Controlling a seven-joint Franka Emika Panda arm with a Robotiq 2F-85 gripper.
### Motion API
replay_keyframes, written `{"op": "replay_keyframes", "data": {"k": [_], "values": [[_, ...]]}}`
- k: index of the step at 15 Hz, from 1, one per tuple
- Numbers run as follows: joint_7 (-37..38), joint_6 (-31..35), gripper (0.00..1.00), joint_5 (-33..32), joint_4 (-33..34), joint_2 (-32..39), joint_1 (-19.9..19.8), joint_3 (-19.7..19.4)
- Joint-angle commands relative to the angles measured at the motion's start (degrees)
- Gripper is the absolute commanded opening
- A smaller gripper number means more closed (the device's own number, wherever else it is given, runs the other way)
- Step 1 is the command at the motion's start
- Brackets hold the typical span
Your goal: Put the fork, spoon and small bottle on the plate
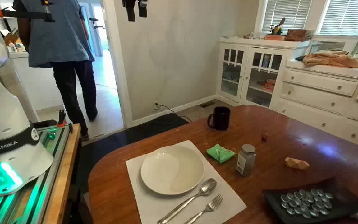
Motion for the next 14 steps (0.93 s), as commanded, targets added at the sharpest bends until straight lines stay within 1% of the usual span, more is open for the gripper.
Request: {"op": "replay_keyframes", "data": {"k": [1,11,14], "values": [[0.27,-0.13,1.0,-0.26,0.13,0.09,0.69,-0.52],[0.27,-0.13,1.0,-0.26,0.13,0.09,0.69,-0.52],[-1.28,0.54,1.0,-1.18,-0.64,-0.05,0.07,-1.85]]}}
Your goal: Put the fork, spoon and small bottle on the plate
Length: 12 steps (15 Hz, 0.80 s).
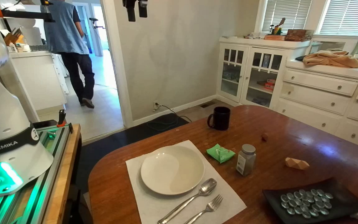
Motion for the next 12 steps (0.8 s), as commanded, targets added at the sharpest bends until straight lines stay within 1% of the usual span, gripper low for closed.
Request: {"op": "replay_keyframes", "data": {"k": [1,3,5,7,8,10,12], "values": [[-2.72,0.61,1.0,-2.31,-1.31,-0.35,-0.21,-2.19],[-7.92,0.96,1.0,-4.34,-3.15,-1.27,-0.14,-4.44],[-15.09,1.74,1.0,-6.23,-5.47,-2.0,0.04,-7.36],[-23.11,4.51,1.0,-7.11,-7.89,-2.59,0.37,-10.59],[-25.77,6.05,1.0,-7.45,-9.05,-2.72,0.19,-11.85],[-28.58,8.16,1.0,-8.3,-10.96,-2.78,-1.07,-14.13],[-28.09,9.64,1.0,-7.98,-12.35,-2.69,-2.4,-15.71]]}}
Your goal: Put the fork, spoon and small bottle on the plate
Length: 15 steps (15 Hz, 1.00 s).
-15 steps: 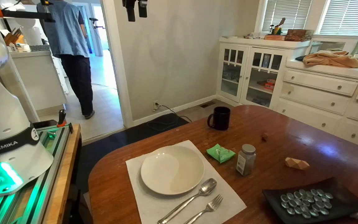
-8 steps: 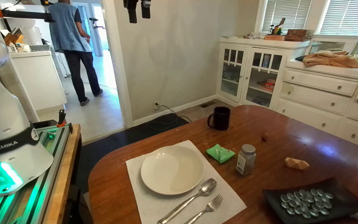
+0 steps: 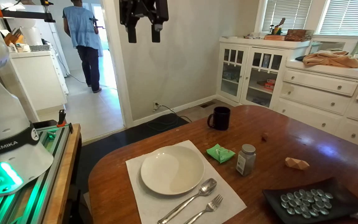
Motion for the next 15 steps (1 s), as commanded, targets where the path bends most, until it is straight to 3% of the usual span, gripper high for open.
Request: {"op": "replay_keyframes", "data": {"k": [1,7,8,12,13,15], "values": [[-0.68,3.85,1.0,-0.06,-4.03,-1.33,-2.14,-2.44],[10.89,4.2,1.0,2.2,-4.81,0.48,-7.58,-3.78],[6.81,3.74,1.0,1.18,-4.3,0.16,-6.85,-4.07],[7.07,3.73,1.0,1.15,-4.18,0.22,-7.16,-3.92],[7.75,6.79,1.0,0.19,-5.37,-1.14,-7.42,-3.55],[9.26,9.79,1.0,-0.43,-3.96,3.12,-8.4,-4.33]]}}
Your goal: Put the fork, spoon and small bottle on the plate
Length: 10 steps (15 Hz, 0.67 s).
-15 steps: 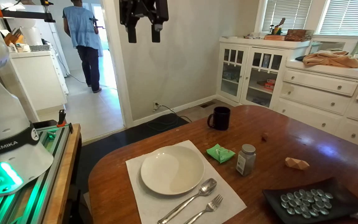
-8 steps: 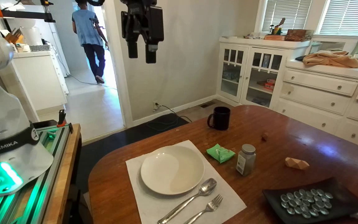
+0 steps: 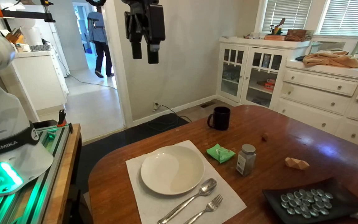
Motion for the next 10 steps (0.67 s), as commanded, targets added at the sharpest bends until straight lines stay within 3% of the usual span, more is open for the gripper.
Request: {"op": "replay_keyframes", "data": {"k": [1,7,10], "values": [[2.44,6.54,1.0,-1.58,0.26,5.15,-2.3,-0.9],[-0.81,12.54,1.0,0.75,3.0,19.44,-4.53,-4.81],[-1.6,14.82,1.0,-0.21,5.23,26.98,-5.41,-4.26]]}}
